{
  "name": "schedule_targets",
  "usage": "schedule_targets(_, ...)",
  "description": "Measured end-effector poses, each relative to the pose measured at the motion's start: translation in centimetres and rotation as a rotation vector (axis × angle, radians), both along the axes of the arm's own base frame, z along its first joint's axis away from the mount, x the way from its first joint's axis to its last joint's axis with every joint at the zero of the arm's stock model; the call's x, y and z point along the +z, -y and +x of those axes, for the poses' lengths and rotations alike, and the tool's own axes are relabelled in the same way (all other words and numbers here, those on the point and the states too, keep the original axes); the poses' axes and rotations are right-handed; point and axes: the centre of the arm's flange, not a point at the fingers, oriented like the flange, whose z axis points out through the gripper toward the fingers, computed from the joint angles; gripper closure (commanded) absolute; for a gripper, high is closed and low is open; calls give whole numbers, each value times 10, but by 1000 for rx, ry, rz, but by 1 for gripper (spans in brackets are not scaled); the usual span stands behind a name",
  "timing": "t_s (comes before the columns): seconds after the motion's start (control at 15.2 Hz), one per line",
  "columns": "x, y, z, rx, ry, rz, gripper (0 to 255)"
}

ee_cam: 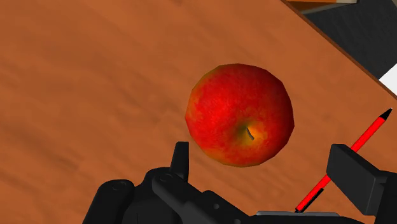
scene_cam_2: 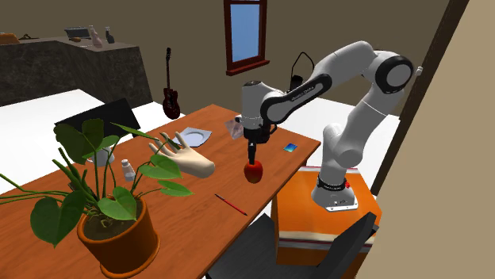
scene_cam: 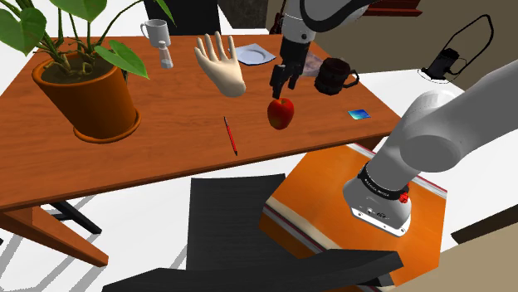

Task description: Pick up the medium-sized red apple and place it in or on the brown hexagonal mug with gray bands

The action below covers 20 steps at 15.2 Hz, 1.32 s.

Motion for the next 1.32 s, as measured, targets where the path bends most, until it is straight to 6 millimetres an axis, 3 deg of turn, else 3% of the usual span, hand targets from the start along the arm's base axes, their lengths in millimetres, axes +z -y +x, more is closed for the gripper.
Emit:
schedule_targets(0.46,-7,-1,0,0,1,0,0)
schedule_targets(0.53,-7,-1,0,0,1,0,255)
schedule_targets(1.32,-1,-1,0,0,1,0,255)
